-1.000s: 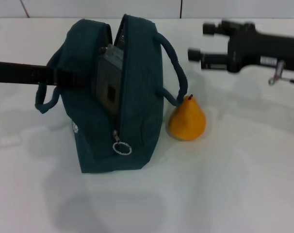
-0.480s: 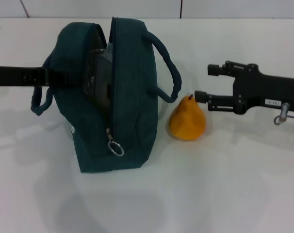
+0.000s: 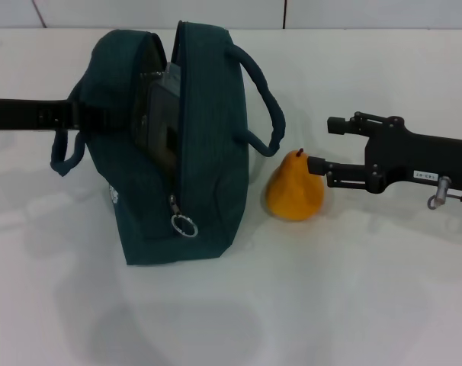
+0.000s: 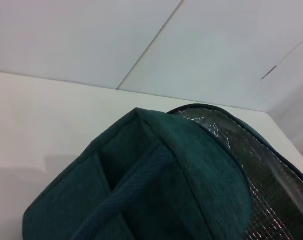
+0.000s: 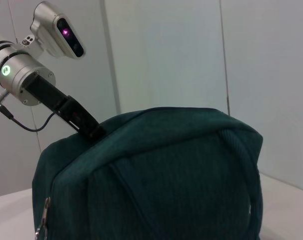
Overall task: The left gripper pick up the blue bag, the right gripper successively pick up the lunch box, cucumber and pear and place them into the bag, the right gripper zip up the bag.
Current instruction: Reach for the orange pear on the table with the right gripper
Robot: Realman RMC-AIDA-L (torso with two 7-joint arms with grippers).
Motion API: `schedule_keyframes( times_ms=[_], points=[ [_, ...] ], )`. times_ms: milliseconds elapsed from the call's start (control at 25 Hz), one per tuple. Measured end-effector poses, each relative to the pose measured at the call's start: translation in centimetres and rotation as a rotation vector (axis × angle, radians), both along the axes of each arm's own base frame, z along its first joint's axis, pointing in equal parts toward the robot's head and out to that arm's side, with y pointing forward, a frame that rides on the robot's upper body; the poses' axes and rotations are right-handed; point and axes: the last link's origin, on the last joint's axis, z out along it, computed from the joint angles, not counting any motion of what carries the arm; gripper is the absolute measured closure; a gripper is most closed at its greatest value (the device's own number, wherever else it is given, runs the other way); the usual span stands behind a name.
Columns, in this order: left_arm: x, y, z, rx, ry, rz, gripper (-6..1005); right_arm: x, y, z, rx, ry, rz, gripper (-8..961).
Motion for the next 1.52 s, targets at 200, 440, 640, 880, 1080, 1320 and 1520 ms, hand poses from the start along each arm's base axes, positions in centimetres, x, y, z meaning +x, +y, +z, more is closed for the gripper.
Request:
schedule_keyframes(
  times_ms=[200, 440, 640, 880, 1080, 1320, 1520],
  points=[
    [0.0, 0.0, 0.0, 0.002, 0.001, -0.005, 963, -0.1, 0.1, -0.7, -0.007, 0.007, 0.001, 166],
    [0.1, 0.1, 0.0, 0.005, 0.002, -0.008, 962, -1.0, 0.8, -1.7, -0.03, 0.017, 0.007, 175],
    [0.1, 0.1, 0.0, 0.005, 0.002, -0.008, 962, -1.2, 1.2, -2.3, -0.04, 0.01, 0.003, 198],
    [0.1, 0.1, -0.1, 0.004, 0.0, -0.006, 962, -1.2, 1.3, -2.4, -0.04, 0.001, 0.0, 231],
    [0.1, 0.1, -0.1, 0.003, -0.001, -0.008, 962, -1.3, 1.6, -2.7, -0.035, -0.013, -0.005, 414],
    [0.1, 0.1, -0.1, 0.005, 0.0, -0.009, 962, -1.4, 1.8, -2.7, -0.032, -0.017, -0.006, 512],
    [0.1, 0.2, 0.0, 0.012, 0.001, -0.007, 962, -1.4, 1.7, -2.9, -0.036, -0.029, 0.01, 574]
  ],
)
